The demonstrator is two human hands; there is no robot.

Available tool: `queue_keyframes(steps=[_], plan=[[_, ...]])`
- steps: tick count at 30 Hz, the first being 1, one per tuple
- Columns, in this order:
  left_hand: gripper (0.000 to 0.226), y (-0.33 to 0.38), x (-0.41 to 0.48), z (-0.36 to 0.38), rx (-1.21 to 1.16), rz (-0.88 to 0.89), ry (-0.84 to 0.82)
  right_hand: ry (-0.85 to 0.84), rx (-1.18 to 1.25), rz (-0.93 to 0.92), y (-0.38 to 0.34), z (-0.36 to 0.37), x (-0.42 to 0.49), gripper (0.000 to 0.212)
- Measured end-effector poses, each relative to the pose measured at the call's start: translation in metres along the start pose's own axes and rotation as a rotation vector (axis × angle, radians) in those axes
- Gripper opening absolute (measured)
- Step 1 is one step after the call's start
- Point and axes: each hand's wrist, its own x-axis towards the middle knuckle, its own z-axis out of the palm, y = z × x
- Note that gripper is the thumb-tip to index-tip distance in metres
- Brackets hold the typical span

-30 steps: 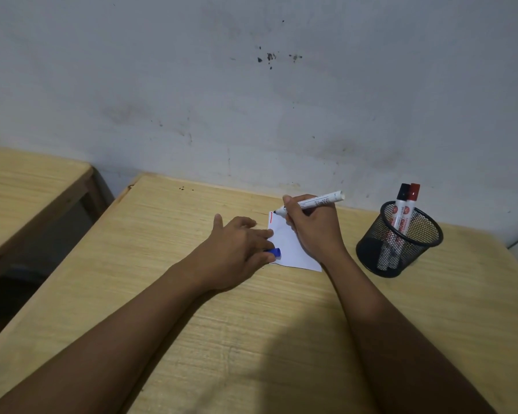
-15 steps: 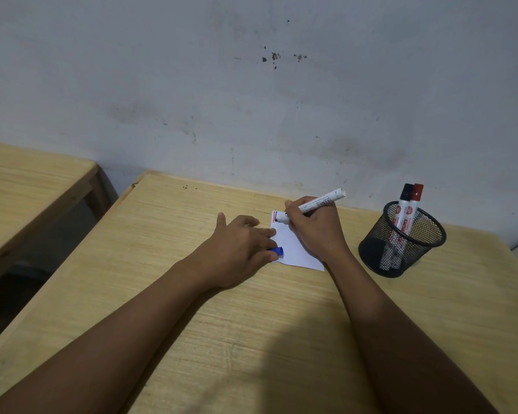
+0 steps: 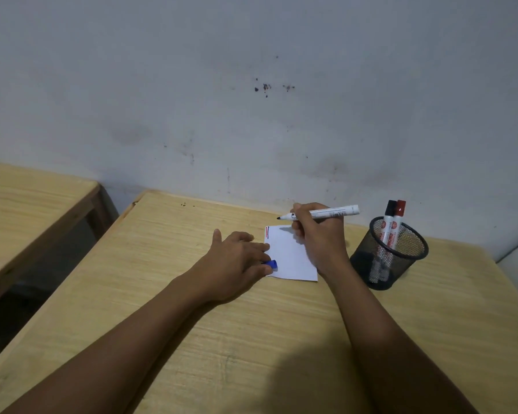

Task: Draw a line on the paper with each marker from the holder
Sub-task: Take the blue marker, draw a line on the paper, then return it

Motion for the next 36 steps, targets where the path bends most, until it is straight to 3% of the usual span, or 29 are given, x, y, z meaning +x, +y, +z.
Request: queue_keyframes(steps=[3,6,13,21,25,28,31,34,36], plan=[[0.029,0.003,-0.001,-0.001,-0.123,-0.043,0.063,-0.010,0.062,-0.059,-0.025,-0.006,-0.012,0.007],[0.028,0.017,-0.001,-0.015,-0.235,-0.040,0.156,-0.018,0.035,-0.149,-0.058,-0.019,-0.025,0.015],[0.026,0.093,0.002,-0.084,-0.180,0.127,0.396,0.027,0.054,-0.261,-0.136,-0.055,-0.074,0.029],[0.026,0.182,-0.021,-0.131,-0.123,0.322,0.483,0.035,-0.037,-0.420,-0.200,-0.088,-0.132,0.034],[0.021,0.218,-0.032,-0.142,0.064,0.380,0.550,0.014,-0.059,-0.447,-0.219,-0.101,-0.154,0.029],[0.013,0.237,-0.037,-0.143,0.349,0.416,0.736,0.012,0.075,-0.409,-0.227,-0.106,-0.164,0.026],[0.014,0.245,-0.039,-0.142,0.445,0.450,0.801,-0.022,0.225,-0.291,-0.230,-0.111,-0.168,0.027],[0.025,0.254,-0.038,-0.147,0.346,0.395,0.743,0.121,0.228,-0.141,-0.228,-0.114,-0.165,0.048],[0.030,0.259,-0.034,-0.151,0.269,0.345,0.727,0.297,0.168,-0.112,-0.220,-0.115,-0.159,0.092]])
